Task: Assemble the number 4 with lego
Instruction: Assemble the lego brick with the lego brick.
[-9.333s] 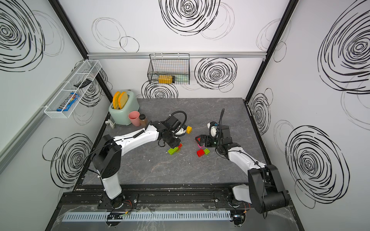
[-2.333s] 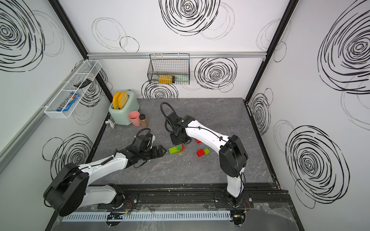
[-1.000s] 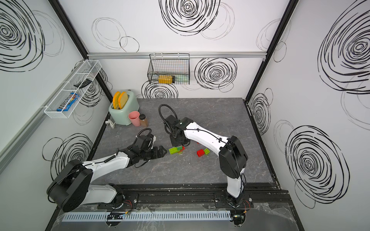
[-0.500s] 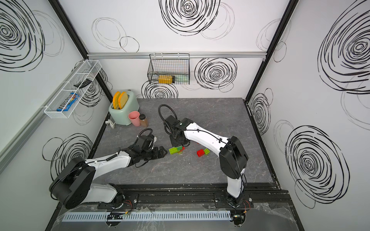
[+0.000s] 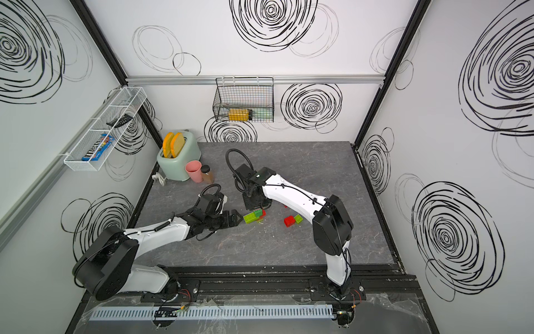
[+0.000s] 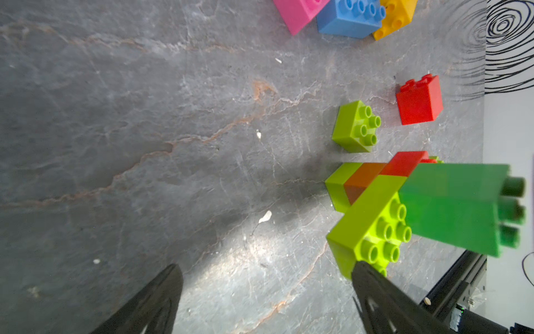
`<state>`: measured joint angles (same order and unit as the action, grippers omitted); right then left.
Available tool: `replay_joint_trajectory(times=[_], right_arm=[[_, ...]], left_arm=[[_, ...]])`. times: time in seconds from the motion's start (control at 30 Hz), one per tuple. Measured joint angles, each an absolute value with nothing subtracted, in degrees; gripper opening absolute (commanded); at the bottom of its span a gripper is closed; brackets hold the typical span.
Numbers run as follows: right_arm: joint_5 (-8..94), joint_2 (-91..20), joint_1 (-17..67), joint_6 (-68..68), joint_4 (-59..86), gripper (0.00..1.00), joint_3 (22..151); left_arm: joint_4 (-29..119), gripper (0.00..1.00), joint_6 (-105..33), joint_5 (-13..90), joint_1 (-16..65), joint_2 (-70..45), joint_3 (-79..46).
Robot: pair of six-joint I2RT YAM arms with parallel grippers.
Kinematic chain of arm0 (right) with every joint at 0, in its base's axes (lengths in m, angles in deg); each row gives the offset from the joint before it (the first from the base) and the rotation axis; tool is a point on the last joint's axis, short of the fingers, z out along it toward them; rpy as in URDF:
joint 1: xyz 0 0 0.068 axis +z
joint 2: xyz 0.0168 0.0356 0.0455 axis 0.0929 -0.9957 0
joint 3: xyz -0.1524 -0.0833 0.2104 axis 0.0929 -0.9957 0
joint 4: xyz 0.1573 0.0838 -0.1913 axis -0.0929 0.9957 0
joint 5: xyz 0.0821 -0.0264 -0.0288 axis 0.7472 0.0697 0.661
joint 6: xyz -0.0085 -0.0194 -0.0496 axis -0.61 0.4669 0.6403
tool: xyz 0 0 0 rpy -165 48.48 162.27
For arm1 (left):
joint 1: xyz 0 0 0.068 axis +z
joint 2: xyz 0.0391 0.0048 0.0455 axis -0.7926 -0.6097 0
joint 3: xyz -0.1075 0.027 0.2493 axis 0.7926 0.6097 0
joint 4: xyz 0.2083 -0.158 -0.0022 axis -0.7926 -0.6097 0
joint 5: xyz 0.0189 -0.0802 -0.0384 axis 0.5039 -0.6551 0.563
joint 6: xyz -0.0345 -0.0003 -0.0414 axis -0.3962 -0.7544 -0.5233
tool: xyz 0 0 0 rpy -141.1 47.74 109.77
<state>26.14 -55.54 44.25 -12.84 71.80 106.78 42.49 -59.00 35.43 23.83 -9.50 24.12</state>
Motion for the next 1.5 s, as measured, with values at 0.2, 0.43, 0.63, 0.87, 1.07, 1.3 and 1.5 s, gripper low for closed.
replay_joint_trajectory(times=[0.2, 0.43, 0.63, 0.87, 1.07, 1.3, 1.5], right_arm=[[26.0, -55.3, 44.3, -13.1, 72.7, 0.00, 107.0], [26.0, -54.5, 44.3, -13.1, 72.5, 0.00, 104.2], [26.2, -54.0, 44.2, -12.8, 71.8, 0.00, 103.2], [26.2, -53.2, 43.9, -11.5, 69.9, 0.00, 101.6], [26.9, -53.2, 43.5, -8.0, 69.5, 0.00, 101.6], [28.1, -54.0, 43.2, -4.5, 70.7, 0.00, 102.5], [28.9, -55.3, 43.0, -2.5, 72.2, 0.00, 104.3]], left_arm=[[42.5, 0.96, -58.8, 35.4, 23.8, -9.5, 24.1], [42.4, 0.96, -58.6, 35.4, 23.8, -9.5, 24.1], [42.4, 0.96, -58.6, 35.4, 23.8, -9.5, 24.1], [42.4, 0.96, -58.4, 35.3, 23.8, -9.6, 24.0], [42.4, 0.96, -58.3, 35.3, 23.8, -9.9, 23.8], [42.4, 0.96, -58.1, 35.3, 23.8, -9.9, 23.7], [42.4, 0.96, -57.8, 35.1, 23.4, -9.9, 23.7]])
